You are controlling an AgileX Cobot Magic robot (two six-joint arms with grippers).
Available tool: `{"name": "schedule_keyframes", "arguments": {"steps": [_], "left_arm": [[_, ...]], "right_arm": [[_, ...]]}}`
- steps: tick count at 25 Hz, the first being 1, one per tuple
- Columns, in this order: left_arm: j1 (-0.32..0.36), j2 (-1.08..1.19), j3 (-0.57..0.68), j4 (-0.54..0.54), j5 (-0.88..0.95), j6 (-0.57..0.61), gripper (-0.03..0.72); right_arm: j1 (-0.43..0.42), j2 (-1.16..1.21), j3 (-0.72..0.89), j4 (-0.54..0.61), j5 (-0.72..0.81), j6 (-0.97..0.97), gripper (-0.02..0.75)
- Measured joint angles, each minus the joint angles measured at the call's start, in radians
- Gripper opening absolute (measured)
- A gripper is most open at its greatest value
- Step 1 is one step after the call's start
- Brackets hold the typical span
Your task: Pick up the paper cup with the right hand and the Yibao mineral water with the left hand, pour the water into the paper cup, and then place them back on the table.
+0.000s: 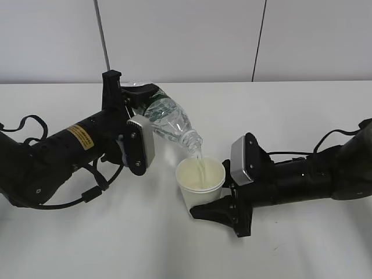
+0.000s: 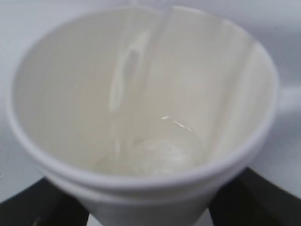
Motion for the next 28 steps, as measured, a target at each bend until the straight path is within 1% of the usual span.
{"name": "schedule_keyframes", "arguments": {"steps": [28], "left_arm": [[0.000,0.000,0.000,0.000,-0.007,0.004,0.389]], "right_arm": [[-0.006,0.000,0.000,-0.012,-0.008,0.000,0.512]]}}
